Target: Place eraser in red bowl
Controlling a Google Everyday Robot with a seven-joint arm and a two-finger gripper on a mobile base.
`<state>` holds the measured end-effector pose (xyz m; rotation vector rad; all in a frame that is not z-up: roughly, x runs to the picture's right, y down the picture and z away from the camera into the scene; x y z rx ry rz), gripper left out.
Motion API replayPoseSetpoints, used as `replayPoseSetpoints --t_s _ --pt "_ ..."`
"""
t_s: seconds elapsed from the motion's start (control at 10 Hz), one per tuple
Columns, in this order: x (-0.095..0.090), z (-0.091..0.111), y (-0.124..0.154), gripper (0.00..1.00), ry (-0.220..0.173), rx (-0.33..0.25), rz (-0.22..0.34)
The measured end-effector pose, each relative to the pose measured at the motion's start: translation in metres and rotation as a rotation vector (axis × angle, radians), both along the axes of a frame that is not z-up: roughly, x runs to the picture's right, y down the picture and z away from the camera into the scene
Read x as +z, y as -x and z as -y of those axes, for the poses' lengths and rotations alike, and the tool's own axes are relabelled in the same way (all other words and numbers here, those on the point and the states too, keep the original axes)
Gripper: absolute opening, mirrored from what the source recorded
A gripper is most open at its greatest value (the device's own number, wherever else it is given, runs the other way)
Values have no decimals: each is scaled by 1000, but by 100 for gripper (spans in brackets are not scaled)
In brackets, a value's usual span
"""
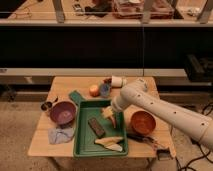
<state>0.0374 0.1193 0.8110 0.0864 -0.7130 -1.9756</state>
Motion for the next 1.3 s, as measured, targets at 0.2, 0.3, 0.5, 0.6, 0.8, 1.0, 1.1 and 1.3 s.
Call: replayPoseSetpoints --t_s 0.2,0.3,0.5,0.6,0.8,1.0,1.1,1.3 --pt "-33 1 22 63 -36 -103 -22" --pt "-48 1 27 63 -51 -136 -26" --pt "-72 -6 41 63 -59 -196 -23" --pt "-72 -8 45 63 -54 -205 -22" --pt "-59 -20 58 63 -42 -228 -28" --pt "-32 -40 72 63 -38 -241 -45" --pt "-22 -47 79 63 -37 -246 -49" --pt "-1 -65 92 63 -31 -253 -60"
